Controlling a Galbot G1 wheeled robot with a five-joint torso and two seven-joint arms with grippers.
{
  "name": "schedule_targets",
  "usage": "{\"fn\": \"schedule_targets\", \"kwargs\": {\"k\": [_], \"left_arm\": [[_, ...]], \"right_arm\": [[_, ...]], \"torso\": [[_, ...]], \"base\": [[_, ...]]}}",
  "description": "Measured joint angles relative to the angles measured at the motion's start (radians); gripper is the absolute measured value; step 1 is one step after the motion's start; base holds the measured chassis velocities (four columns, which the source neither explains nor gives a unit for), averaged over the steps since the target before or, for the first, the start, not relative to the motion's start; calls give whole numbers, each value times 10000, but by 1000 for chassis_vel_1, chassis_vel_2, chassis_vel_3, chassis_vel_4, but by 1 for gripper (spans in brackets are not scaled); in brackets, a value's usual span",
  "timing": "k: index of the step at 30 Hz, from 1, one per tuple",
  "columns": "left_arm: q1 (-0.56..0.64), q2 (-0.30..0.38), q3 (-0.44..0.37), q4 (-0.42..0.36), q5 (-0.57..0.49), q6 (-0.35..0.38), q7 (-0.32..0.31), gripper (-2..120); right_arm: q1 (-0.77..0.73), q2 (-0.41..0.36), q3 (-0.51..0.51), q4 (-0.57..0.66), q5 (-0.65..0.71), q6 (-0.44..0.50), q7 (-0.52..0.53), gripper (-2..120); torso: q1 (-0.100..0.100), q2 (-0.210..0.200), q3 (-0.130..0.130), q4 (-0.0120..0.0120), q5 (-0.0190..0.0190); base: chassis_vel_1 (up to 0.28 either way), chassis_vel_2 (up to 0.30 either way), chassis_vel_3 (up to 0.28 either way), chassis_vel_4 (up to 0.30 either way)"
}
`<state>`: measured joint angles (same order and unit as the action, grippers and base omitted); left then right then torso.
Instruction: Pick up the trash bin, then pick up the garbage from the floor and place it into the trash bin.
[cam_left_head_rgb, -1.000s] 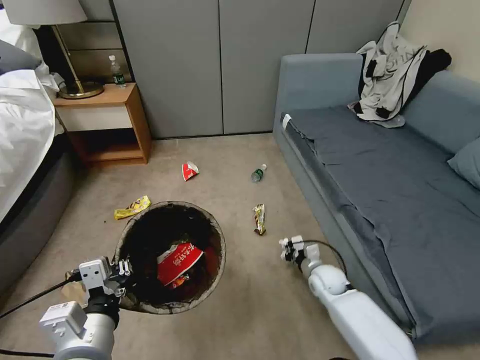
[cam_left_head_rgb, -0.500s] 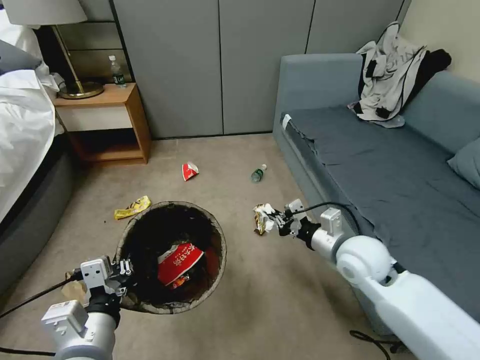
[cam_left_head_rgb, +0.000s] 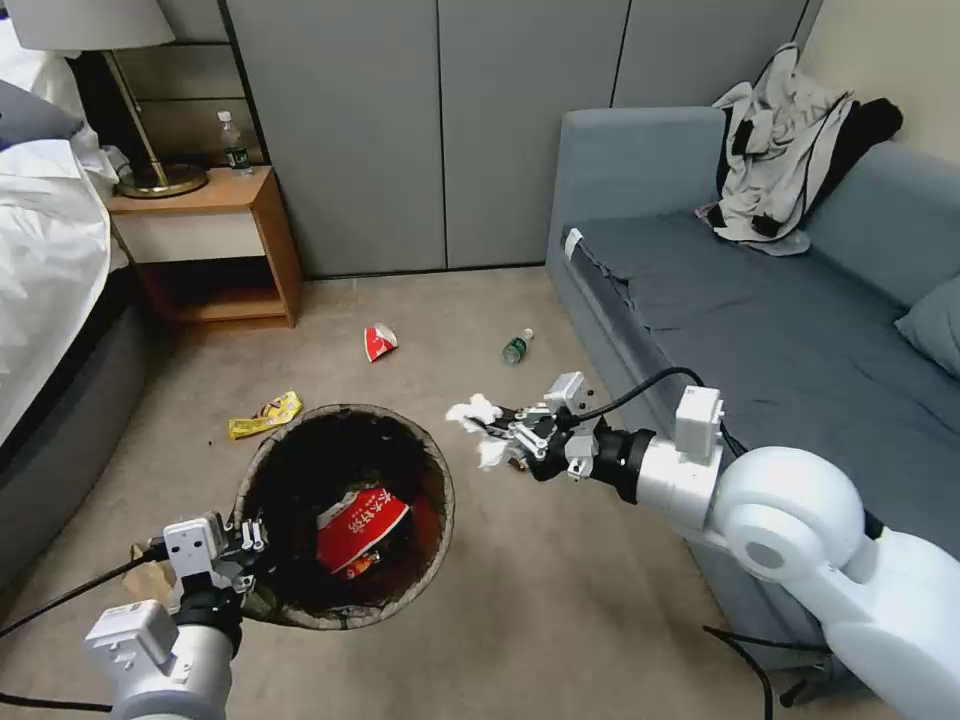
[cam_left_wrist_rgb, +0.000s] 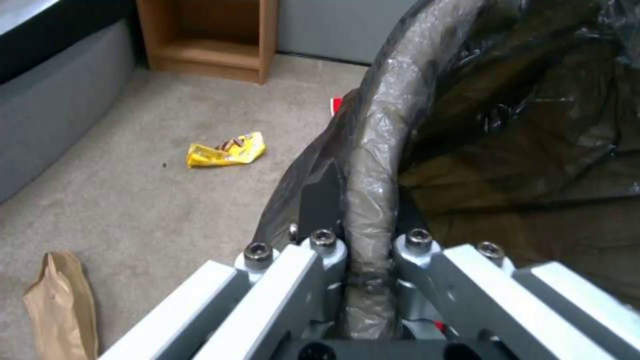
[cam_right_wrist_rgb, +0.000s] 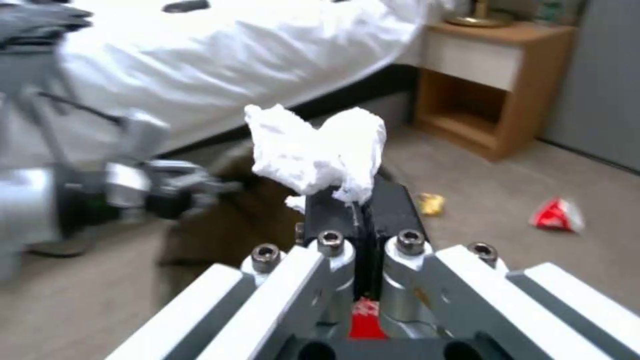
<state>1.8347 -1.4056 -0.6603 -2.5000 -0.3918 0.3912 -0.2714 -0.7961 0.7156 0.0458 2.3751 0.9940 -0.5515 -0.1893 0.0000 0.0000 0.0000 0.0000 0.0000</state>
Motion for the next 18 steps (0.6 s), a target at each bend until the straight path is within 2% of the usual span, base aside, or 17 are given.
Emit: {"fn": "schedule_targets", "kwargs": {"k": [9,18], "left_arm": [[-2,-11,47,0,41,11,17,3],[-15,-40,55,0,58,21,43,3]], "right_arm": [[851,65,-995,457,341,45,-67,0],[1909,442,-2754,399,74,-17,163,0]], "torso": [[0,1,0,1,-1],[0,0,0,1,-1]], "base": [[0,0,0,0],[0,0,0,0]]}}
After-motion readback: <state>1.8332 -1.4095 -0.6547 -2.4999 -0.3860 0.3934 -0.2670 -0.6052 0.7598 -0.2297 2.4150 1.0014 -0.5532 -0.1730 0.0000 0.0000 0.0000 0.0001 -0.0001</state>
